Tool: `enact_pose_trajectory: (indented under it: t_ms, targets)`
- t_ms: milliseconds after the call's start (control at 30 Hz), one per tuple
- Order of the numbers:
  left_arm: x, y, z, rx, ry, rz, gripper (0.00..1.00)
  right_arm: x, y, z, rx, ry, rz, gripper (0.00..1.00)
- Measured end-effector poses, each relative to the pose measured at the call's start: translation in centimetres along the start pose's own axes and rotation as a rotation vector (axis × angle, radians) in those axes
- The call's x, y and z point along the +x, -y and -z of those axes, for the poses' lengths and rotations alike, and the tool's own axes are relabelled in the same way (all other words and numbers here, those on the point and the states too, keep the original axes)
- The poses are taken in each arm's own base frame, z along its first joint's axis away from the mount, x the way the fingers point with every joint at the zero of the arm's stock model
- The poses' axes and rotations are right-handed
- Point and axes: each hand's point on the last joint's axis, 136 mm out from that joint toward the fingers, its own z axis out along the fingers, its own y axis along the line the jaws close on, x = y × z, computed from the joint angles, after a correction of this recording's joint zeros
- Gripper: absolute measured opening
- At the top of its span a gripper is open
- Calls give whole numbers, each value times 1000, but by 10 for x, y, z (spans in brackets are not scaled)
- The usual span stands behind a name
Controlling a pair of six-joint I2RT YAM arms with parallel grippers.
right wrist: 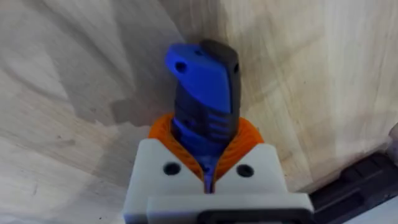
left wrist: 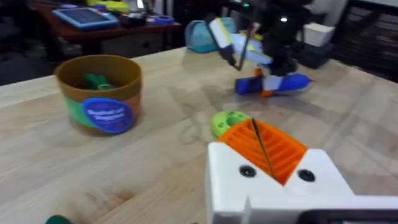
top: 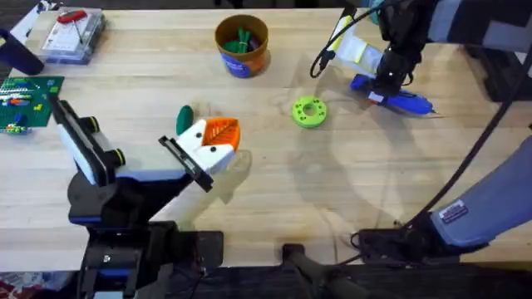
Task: Pick up the gripper from the table and insert it into the empty holder that is missing its gripper. Then pick up a screw, insert it into the mounting hole, and use the screwdriver to tighten it. Finally, clean up the table by picking up the vegetable and placing it into the bucket.
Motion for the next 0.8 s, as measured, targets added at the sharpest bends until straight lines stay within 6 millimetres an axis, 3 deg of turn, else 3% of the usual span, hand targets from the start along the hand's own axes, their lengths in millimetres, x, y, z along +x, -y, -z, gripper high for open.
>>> enact_pose_trajectory:
  t_ms: [100,133,167,200,300,333,367,400,433,533,700,800]
  targets:
    - [-2,-11,0,-65,9,7,10,0,0,0,1,1,7,23]
    - [-2,-12,0,-73,10,8,10,0,0,0,2,0,7,46]
    - [-2,-13,1,-77,11,9,10,0,1,0,5,-1,5,132]
    - [-3,-15,1,-88,13,12,117,-3,5,2,24,4,-13,416]
    - [-3,-16,1,-95,14,14,566,-7,14,9,65,27,-105,868]
    - [-3,-16,1,-95,14,14,707,-8,13,13,63,37,-140,961]
    - [-3,-16,1,-95,15,14,865,-7,10,18,53,42,-170,986]
    - [-4,-17,1,-97,19,13,953,-7,7,24,46,49,-196,993]
    - [-5,-17,1,-99,24,11,976,-9,6,33,48,64,-223,995]
    - [-14,-18,1,-110,57,-10,986,-13,10,71,94,147,-320,995]
    - [-12,-29,4,-180,28,37,986,-8,23,168,220,378,-543,997]
    - [-21,-38,11,-268,-21,87,987,4,18,218,243,510,-719,997]
